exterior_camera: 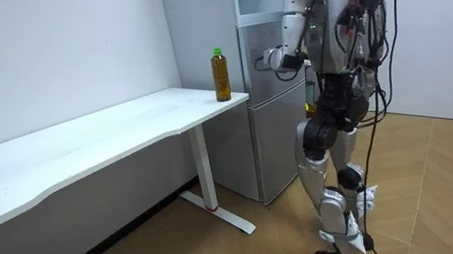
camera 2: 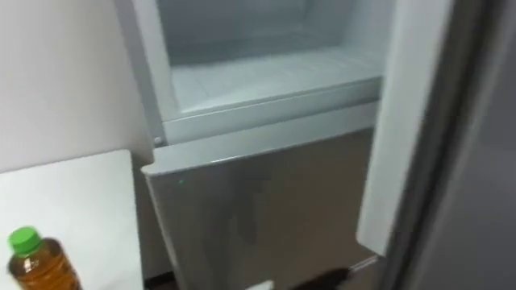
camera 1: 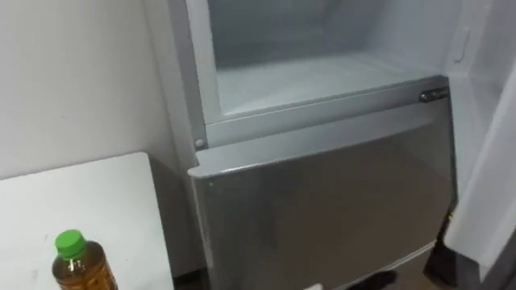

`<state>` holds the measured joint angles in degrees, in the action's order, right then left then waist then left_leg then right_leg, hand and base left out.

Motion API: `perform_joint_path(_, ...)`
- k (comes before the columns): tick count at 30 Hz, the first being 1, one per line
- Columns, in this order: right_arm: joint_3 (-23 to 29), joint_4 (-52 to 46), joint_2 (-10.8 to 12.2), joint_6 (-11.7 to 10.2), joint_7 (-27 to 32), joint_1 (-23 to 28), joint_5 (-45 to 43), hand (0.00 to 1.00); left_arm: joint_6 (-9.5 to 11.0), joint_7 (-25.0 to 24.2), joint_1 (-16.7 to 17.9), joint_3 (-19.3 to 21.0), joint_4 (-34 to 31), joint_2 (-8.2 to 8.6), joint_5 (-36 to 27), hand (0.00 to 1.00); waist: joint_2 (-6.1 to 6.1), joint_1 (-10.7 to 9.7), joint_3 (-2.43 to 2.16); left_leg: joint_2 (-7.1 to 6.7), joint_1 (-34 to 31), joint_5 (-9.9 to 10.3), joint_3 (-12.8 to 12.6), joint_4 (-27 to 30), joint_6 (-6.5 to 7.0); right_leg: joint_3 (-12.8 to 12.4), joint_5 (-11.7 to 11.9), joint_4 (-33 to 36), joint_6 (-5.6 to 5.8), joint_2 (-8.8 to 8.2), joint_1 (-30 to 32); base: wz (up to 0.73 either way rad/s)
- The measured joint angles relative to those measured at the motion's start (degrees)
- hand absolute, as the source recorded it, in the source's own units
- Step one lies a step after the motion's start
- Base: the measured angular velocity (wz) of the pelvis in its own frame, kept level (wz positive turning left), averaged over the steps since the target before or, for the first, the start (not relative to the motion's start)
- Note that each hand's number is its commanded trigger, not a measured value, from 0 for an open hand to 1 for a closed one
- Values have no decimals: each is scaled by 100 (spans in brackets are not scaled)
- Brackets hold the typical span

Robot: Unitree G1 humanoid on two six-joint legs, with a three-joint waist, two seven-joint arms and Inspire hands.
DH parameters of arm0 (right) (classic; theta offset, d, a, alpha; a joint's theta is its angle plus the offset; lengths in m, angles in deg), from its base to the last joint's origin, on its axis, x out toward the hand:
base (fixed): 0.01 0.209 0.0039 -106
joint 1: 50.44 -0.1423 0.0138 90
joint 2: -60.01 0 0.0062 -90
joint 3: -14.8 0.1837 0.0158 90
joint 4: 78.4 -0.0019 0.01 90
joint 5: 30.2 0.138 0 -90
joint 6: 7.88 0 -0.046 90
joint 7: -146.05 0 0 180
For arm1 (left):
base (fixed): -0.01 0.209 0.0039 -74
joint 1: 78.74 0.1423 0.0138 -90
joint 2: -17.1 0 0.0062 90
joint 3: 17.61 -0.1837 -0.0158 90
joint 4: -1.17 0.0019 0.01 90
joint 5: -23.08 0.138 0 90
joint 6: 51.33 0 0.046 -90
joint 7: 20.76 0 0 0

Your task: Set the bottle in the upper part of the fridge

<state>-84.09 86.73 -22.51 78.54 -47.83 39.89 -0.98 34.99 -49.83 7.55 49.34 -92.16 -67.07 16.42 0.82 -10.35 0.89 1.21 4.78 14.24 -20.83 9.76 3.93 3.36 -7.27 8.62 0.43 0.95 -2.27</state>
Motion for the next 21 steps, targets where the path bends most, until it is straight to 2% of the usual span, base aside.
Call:
perform_joint_path(3, 4, -12, -11, 2, 1, 21, -105, 0, 78, 489, 100, 56, 599, 7, 92, 0, 6, 133, -13, -1, 51, 0, 96, 14, 0, 157, 0, -3, 0, -10, -87, 19)
perform_joint_path(6, 6, -16, 15, 73, 76, 37, -188, 0, 52, 1032, 357, 128, 1216, 11, 338, 0, 16, 215, -19, -12, 86, 0, 229, 9, 0, 333, 0, -49, 0, -26, -168, 20)
perform_joint_path(8, -3, -6, 27, 147, 138, 55, -128, 0, 81, 1363, 519, 281, 1761, 64, 349, 0, 3, 389, -21, -21, 88, -1, 273, 16, -1, 408, -1, -92, -1, -37, -201, 13)
perform_joint_path(10, -63, -38, 54, 169, 198, 105, -67, 0, 79, 1708, 681, 337, 2082, 87, 398, 0, -18, 441, -20, -24, 68, -2, 365, 45, -2, 497, -11, -93, -12, -47, -224, 21)
perform_joint_path(12, -65, -97, 57, 177, 253, 148, -55, 0, 201, 2004, 835, 435, 2506, 103, 632, 0, -22, 523, -20, -24, 67, -2, 421, 45, -2, 578, -14, -95, -12, -51, -257, 19)
perform_joint_path(15, -65, -218, 85, 171, 250, 238, -81, 0, 288, 2411, 1083, 663, 3237, 124, 1019, 0, -76, 603, -61, -26, 40, -3, 545, 44, -5, 718, -17, -91, -17, -56, -270, 19)
perform_joint_path(17, -117, -232, 92, 169, 264, 287, -14, 0, 421, 2772, 1210, 792, 3964, 117, 1077, 0, -110, 729, -86, -26, 49, -13, 586, 50, -18, 762, -17, -87, -17, -55, -300, 11)
perform_joint_path(19, -117, -234, 98, 163, 289, 315, 30, 0, 464, 3012, 1325, 890, 4402, 134, 1069, 0, -112, 759, -83, -29, 54, -14, 619, 52, -18, 794, -17, -90, -17, -59, -346, 10)
perform_joint_path(21, -111, -256, 113, 157, 333, 338, 42, 0, 612, 3186, 1425, 1017, 4822, 155, 1053, 0, -119, 781, -79, -43, 55, -16, 684, 11, -13, 830, -17, -92, -16, -69, -335, 13)
